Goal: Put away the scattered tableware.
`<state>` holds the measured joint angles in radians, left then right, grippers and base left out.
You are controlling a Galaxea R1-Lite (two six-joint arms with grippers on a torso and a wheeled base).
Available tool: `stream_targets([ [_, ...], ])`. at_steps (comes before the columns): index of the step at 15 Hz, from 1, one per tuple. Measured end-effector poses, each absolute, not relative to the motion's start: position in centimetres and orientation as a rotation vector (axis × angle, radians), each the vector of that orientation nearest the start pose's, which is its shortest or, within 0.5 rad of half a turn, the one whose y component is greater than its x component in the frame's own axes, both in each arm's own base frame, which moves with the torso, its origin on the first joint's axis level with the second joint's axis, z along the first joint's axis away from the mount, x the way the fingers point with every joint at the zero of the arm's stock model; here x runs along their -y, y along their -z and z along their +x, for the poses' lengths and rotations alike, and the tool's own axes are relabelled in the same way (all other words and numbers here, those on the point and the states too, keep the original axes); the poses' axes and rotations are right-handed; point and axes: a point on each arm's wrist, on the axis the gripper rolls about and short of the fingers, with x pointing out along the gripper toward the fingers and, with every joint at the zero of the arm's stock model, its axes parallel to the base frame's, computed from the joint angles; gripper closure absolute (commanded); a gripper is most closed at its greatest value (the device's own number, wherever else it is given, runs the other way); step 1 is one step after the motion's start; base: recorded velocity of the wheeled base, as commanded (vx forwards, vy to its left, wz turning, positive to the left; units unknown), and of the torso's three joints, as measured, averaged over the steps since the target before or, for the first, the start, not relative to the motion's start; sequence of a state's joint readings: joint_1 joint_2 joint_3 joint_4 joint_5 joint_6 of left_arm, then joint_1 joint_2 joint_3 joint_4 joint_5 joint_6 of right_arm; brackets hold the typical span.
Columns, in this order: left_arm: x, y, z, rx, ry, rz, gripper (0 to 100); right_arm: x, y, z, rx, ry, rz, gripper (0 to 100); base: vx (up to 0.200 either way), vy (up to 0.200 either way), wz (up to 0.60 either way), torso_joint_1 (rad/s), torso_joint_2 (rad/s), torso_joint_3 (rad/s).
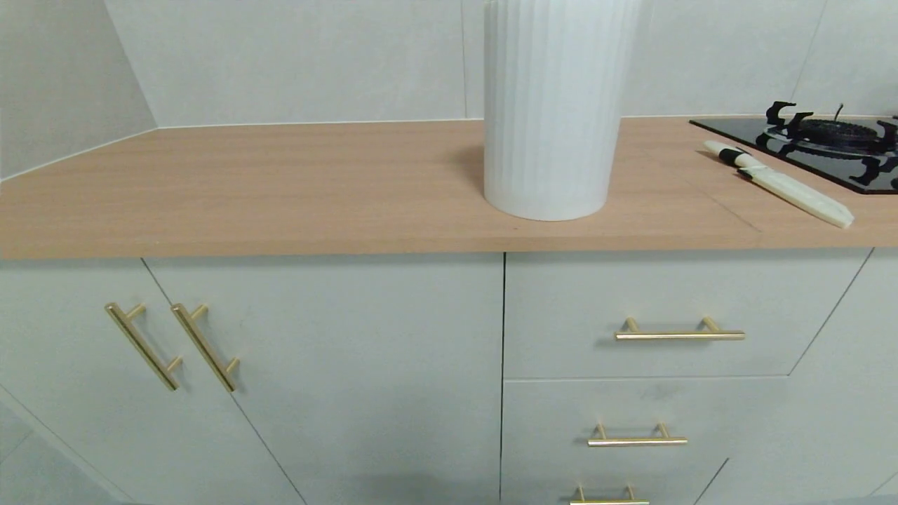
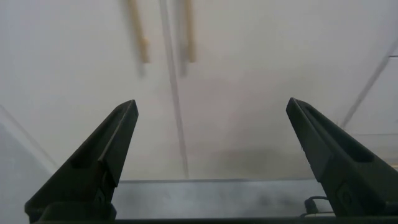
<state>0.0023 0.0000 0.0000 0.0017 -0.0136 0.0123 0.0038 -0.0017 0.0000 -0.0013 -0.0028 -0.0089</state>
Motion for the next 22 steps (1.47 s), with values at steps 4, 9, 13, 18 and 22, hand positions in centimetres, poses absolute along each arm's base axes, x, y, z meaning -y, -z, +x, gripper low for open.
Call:
stream_targets([
  [4, 0.04, -7.53, -2.28, -0.002, 0.011, 0.011, 0, 0.02, -7.56, -2.29, 0.003, -0.001, -0.009, 0, 0.000, 0.000, 0.00, 0.000, 0.00, 0.000],
  [9, 0.04, -7.53, -2.28, -0.002, 0.011, 0.011, 0, 0.01, -7.56, -2.29, 0.003, -0.001, -0.010, 0, 0.000, 0.000, 0.00, 0.000, 0.00, 0.000],
  [13, 0.04, -7.54, -2.28, -0.001, 0.011, 0.012, 0, 0.02, -7.56, -2.29, 0.003, -0.001, -0.010, 0, 0.150, 0.000, 0.00, -0.002, 0.00, 0.005],
  [18, 0.04, -7.54, -2.28, -0.001, 0.011, 0.011, 0, 0.02, -7.56, -2.29, 0.003, -0.001, -0.010, 0, 0.040, 0.000, 0.00, 0.000, 0.00, 0.000],
  [22, 0.04, -7.53, -2.28, -0.002, 0.011, 0.011, 0, 0.02, -7.56, -2.29, 0.003, -0.001, -0.010, 0, 0.000, 0.000, 0.00, 0.000, 0.00, 0.000],
])
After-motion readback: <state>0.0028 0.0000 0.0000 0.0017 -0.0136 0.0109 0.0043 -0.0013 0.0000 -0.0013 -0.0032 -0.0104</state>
